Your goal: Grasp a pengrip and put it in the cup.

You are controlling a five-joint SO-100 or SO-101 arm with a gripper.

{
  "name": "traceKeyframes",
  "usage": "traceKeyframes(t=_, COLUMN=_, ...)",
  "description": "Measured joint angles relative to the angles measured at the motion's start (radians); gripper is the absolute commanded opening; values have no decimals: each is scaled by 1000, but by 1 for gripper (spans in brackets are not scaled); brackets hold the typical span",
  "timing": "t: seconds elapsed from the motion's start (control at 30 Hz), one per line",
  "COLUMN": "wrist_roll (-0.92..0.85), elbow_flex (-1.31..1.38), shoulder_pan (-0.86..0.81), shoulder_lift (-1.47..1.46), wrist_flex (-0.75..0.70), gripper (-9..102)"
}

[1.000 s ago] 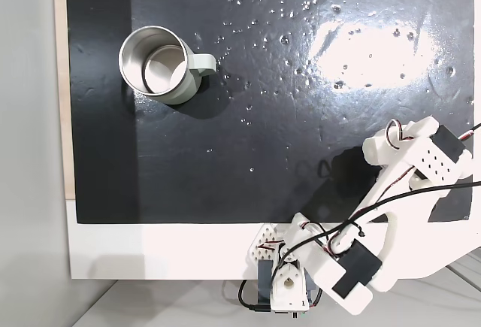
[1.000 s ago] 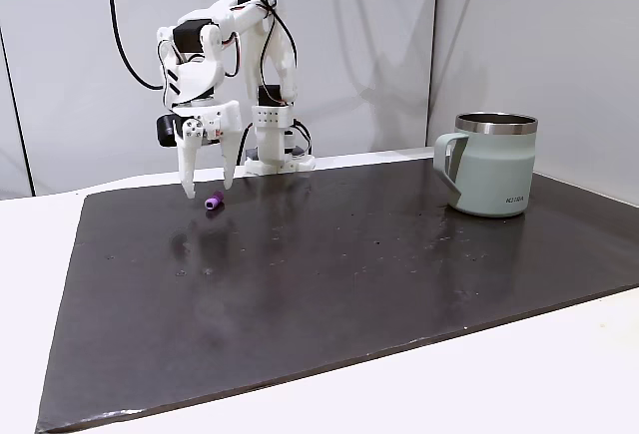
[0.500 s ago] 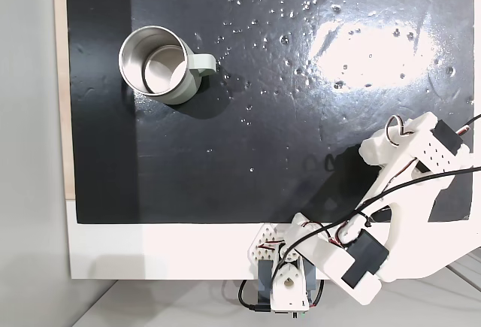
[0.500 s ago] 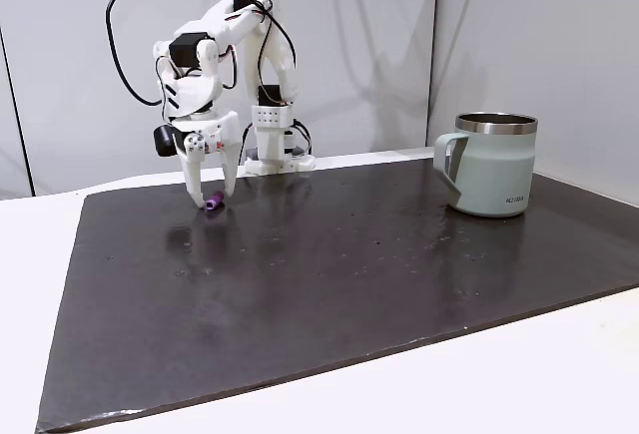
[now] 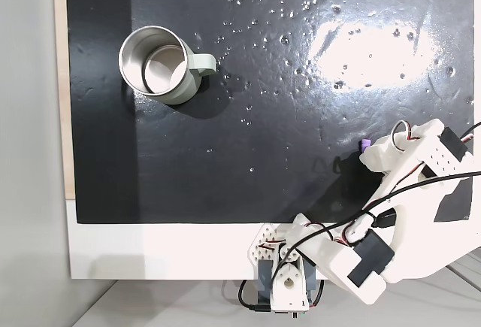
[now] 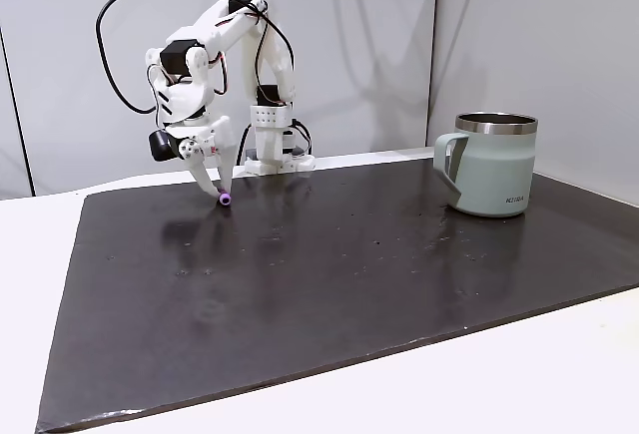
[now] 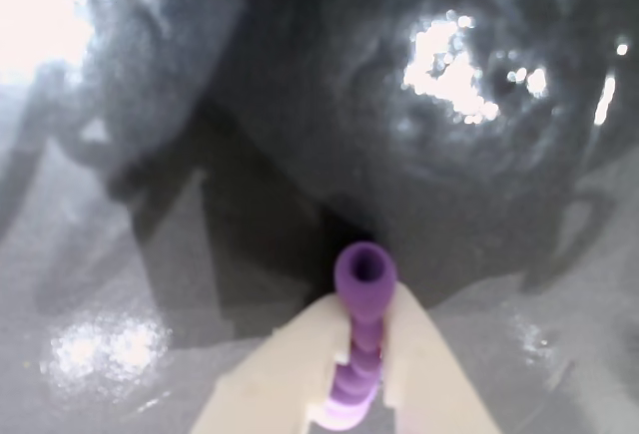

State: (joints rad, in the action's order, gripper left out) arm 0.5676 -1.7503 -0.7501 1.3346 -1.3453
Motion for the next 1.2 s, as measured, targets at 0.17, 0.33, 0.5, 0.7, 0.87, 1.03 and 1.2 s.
traceKeyframes(t=0.17, wrist_roll=-17, elbow_flex=-8, shoulder_pan=-2, shoulder_lift=52, wrist_flex=12, gripper=0)
traceKeyframes(t=0.33, wrist_roll=-23, elbow_flex=5, shoulder_pan=77, shoulder_lift=178, wrist_flex=-9, gripper=0)
traceKeyframes(t=0.5, wrist_roll=-23, elbow_flex=51, shoulder_pan=230, shoulder_lift=314, wrist_flex=-78, gripper=0)
traceKeyframes(t=0.7, wrist_roll=-28, elbow_flex=133, shoulder_pan=471, shoulder_lift=446, wrist_flex=-118, gripper=0)
traceKeyframes(t=0.87, wrist_roll=-26, elbow_flex=227, shoulder_pan=680, shoulder_lift=451, wrist_flex=-146, gripper=0)
traceKeyframes(t=1.03, wrist_roll=-55, elbow_flex=316, shoulder_pan=850, shoulder_lift=442, wrist_flex=-147, gripper=0)
traceKeyframes(t=1.2, wrist_roll=-100, elbow_flex=394, shoulder_pan=959, shoulder_lift=399, wrist_flex=-129, gripper=0)
